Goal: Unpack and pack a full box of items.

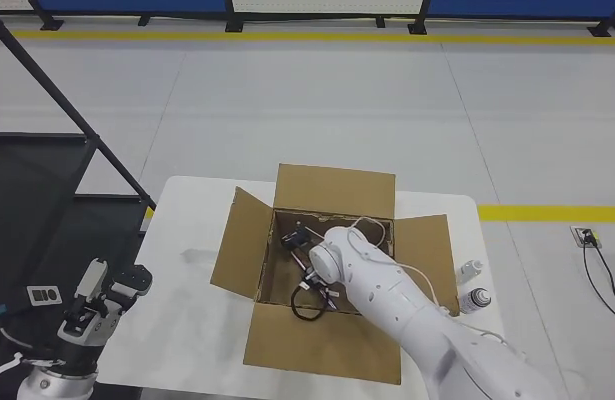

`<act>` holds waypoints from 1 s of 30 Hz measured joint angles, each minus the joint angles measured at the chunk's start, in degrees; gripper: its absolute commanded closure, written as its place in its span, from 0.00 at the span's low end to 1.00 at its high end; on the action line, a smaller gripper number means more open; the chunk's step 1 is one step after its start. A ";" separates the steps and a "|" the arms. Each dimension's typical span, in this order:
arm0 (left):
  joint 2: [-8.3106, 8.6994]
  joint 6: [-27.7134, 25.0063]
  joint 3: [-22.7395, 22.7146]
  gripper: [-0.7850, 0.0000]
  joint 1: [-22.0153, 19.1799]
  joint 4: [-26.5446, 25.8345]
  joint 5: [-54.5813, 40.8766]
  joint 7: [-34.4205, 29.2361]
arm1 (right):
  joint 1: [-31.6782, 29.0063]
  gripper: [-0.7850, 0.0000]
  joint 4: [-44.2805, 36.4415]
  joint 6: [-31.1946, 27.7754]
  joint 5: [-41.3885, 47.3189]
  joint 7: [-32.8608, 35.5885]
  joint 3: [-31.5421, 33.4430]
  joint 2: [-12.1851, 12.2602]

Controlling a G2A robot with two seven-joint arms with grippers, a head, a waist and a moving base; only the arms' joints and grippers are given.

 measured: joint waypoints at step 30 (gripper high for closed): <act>0.00 0.00 0.00 0.00 0.00 0.00 0.00 0.00 | 1.98 1.00 -2.03 -4.02 0.96 3.92 7.63 1.81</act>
